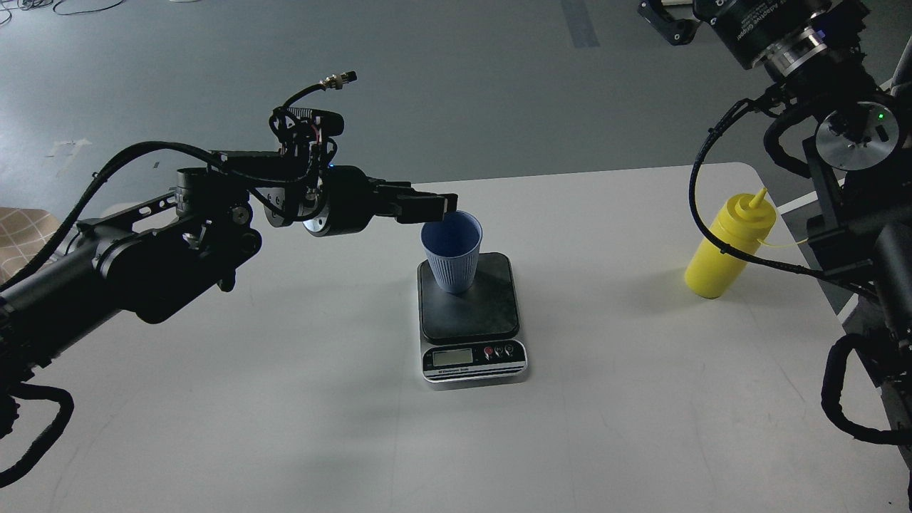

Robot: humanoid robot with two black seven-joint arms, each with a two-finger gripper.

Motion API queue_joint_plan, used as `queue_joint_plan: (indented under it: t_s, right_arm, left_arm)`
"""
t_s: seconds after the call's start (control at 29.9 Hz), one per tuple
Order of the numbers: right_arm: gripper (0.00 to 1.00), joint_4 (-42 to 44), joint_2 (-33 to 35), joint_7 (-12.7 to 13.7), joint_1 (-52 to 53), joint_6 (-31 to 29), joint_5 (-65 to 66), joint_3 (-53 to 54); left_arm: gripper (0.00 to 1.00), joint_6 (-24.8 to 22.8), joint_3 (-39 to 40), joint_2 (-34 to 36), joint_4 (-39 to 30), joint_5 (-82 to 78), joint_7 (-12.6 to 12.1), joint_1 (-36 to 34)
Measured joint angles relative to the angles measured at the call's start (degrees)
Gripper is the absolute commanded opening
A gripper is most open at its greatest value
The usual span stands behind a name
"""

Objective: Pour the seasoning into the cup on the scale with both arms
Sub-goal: 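Open the left gripper and raise the left arm away from the cup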

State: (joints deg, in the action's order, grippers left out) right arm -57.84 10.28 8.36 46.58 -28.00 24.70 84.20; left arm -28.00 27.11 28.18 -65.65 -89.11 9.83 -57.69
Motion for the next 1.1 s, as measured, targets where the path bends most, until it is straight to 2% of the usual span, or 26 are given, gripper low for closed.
queue_joint_plan:
  t_s: [0.13, 0.37, 0.7, 0.9, 1.1]
  right_arm:
    - [1.00, 0.00, 0.01, 0.00, 0.00, 0.00, 0.00, 0.00]
    - [1.00, 0.00, 0.02, 0.00, 0.01, 0.00, 0.00, 0.00]
    - [0.99, 0.09, 0.44, 0.00, 0.06, 0.00, -0.08, 0.00]
    - [0.99, 0.13, 0.25, -0.02, -0.09, 0.00, -2.13, 0.09]
    - [0.99, -0.41, 3.82, 0.40, -0.35, 0.00, -15.68, -0.19]
  left_arm:
    - [0.98, 0.00, 5.08, 1.72, 0.23, 8.27, -0.73, -0.15]
    - [0.98, 0.01, 15.80, 3.68, 1.78, 37.90, -0.95, 1.89]
    - [0.98, 0.03, 19.93, 2.80, 11.69, 78.34, -0.94, 7.32]
    - [0.98, 0.01, 20.01, 2.67, 15.10, 85.53, -0.61, 9.49]
    - [0.98, -0.01, 20.09, 2.68, 15.30, 85.86, -0.54, 9.78]
